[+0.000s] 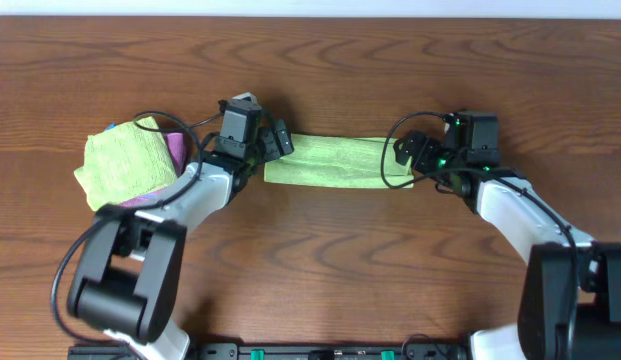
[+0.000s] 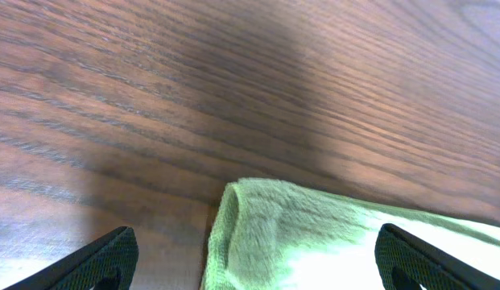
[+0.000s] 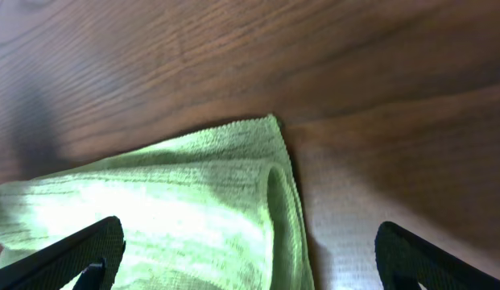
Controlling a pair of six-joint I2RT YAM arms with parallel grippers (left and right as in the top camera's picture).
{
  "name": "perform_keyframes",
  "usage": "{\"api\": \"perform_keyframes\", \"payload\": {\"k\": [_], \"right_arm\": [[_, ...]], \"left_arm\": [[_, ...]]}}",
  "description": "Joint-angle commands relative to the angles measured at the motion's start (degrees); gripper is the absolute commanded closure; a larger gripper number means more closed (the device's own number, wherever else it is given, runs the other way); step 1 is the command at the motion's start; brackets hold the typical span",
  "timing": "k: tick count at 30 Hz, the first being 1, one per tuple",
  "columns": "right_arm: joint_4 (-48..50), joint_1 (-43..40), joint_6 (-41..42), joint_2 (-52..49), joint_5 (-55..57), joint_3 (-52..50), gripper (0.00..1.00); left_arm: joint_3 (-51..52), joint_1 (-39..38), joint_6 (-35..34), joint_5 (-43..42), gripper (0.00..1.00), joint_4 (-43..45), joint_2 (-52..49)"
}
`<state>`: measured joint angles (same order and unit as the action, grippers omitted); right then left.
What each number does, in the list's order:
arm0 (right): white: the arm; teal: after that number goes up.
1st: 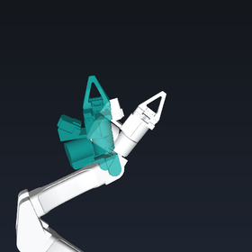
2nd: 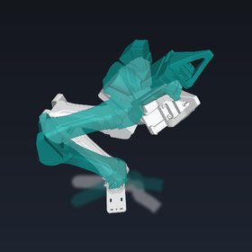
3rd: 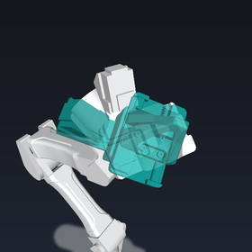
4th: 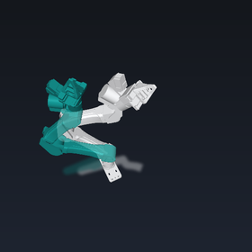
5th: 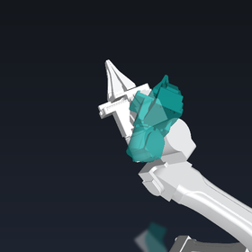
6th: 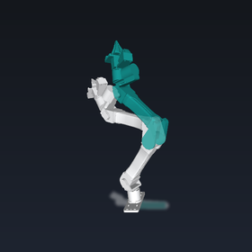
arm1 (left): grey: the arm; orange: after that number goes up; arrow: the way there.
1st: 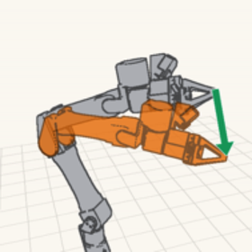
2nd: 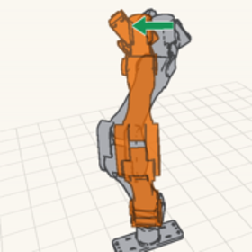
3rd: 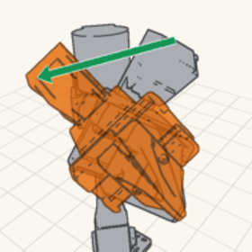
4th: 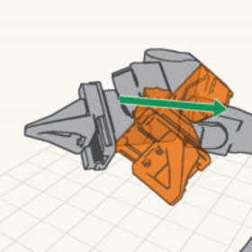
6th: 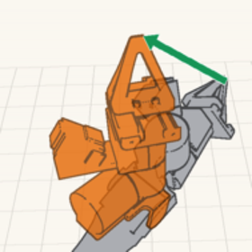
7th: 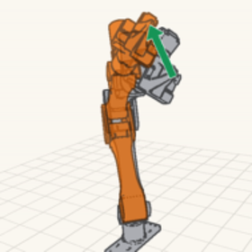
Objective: Fold the cloth
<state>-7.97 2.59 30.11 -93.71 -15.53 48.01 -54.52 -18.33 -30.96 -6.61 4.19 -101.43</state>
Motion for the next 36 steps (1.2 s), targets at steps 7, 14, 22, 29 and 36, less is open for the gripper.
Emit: {"api": "perform_keyframes", "payload": {"k": [7,14,22,29,36], "right_arm": [[-11.5,0.3,2.6,7.8,-1.2,1.1,0.01],[-19.7,0.3,6.8,10.8,-5.9,1.1,0.01],[-21.0,0.5,10.5,10.7,-8.8,1.0,0.01],[-19.5,0.5,11.7,9.3,-8.0,0.9,0.01],[-17.5,0.5,12.7,4.2,-7.8,0.9,0.01]], "left_arm": [[-1.3,0.3,1.6,-7.0,0.59,-7.1,9.5],[-1.3,0.2,-2.1,-8.4,0.94,-7.0,8.5],[-1.3,-0.7,-2.4,-8.5,0.94,-5.1,3.1],[-1.3,-2.1,-2.5,-8.4,0.94,-3.1,-2.1],[-1.3,-2.2,-2.4,-7.2,0.94,-2.0,-5.1]]}}
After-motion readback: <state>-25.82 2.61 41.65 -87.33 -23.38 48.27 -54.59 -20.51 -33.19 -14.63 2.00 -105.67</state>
